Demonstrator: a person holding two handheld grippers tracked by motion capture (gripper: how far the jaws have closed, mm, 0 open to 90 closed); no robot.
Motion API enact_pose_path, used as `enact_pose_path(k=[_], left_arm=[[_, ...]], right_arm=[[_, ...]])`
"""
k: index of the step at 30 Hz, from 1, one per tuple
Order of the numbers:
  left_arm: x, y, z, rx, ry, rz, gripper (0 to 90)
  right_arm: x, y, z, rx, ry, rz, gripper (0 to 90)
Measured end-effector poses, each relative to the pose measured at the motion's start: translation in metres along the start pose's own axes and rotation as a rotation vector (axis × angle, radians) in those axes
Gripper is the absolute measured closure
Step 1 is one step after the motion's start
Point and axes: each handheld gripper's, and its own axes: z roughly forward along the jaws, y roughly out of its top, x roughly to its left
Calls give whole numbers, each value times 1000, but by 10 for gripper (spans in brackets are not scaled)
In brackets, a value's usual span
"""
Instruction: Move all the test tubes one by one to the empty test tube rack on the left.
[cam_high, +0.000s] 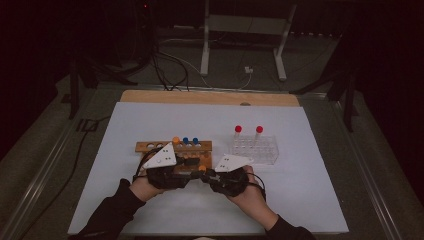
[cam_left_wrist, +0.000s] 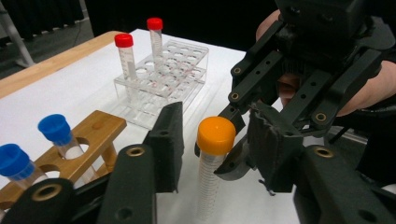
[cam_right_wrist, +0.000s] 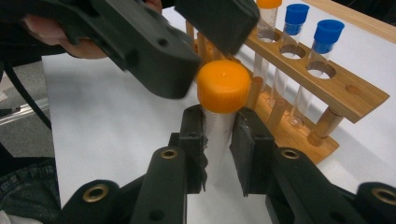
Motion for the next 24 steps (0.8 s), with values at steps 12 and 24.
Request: enact_pose_path(k=[12,24], left_arm=[[-2,0,7,9,-7,23,705],[-1,3,5,-9,5,20,710]], right_arm=[[1,0,1,3,6,1,742],[-1,0,-1,-17,13,17,624]])
